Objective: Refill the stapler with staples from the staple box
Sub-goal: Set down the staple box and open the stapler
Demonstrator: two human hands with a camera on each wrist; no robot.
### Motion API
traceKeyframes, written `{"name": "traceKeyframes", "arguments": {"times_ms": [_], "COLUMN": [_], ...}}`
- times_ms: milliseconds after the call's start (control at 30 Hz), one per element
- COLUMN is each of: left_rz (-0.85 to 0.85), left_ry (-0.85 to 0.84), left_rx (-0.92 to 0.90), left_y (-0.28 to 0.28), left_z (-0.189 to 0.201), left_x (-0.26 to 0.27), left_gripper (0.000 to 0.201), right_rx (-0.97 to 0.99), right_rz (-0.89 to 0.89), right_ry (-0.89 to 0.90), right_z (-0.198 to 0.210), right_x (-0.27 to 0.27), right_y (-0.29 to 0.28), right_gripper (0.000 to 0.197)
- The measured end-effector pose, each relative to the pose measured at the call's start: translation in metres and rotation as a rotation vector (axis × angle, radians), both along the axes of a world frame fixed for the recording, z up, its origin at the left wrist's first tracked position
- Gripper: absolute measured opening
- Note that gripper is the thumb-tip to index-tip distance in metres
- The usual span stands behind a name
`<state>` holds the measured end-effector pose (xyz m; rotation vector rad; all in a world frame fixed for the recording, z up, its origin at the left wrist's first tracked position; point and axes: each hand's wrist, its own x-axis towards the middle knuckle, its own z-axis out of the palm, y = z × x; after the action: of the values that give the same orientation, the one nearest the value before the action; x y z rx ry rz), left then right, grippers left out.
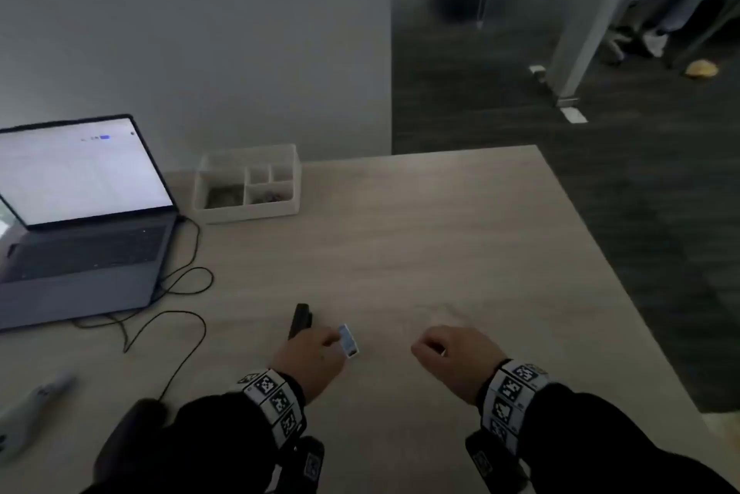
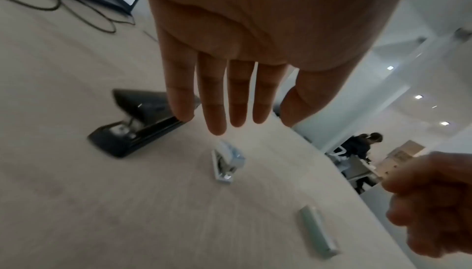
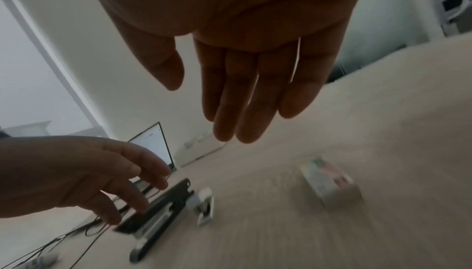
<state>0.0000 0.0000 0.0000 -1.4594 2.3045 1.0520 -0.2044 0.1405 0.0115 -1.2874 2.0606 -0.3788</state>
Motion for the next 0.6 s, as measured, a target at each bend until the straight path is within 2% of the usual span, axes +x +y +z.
{"name": "traceKeyframes", "arguments": {"times_ms": [33, 100, 267, 433, 500, 600], "left_rz": [0.007, -0.042, -0.109, -0.147, -0.036, 0.212], "left_ry": [-0.01, -0.069, -0.074, 0.006, 0.116, 0.334], "left_rx": [0.001, -0.062, 0.001, -0.029, 0.05, 0.3], "left_y": [-0.002, -0.008, -0.021, -0.032, -0.032, -0.026], "left_z": [-0.009, -0.027, -0.058, -0.071, -0.074, -0.073], "left_x": [-0.001, -0.006, -0.023, -0.034, -0.034, -0.033], "left_gripper": [0.016, 0.034, 0.071, 0.058, 0.055, 0.048], "right_rx": [0.035, 0.099, 0.14, 0.164, 0.129, 0.069], "right_rz": [0.015, 0.056, 0.055, -0.014, -0.093, -0.223], "right_ry": [-0.02, -0.04, -0.152, -0.221, -0.291, -0.431], "right_z": [-0.011, -0.028, -0.063, -0.076, -0.081, -0.088], "right_x": [0.0, 0.003, 0.015, 0.027, 0.03, 0.035], "right_y": [0.001, 0.002, -0.009, -0.032, -0.042, -0.054], "right_gripper": [0.037, 0.04, 0.037, 0.034, 0.036, 0.04]}}
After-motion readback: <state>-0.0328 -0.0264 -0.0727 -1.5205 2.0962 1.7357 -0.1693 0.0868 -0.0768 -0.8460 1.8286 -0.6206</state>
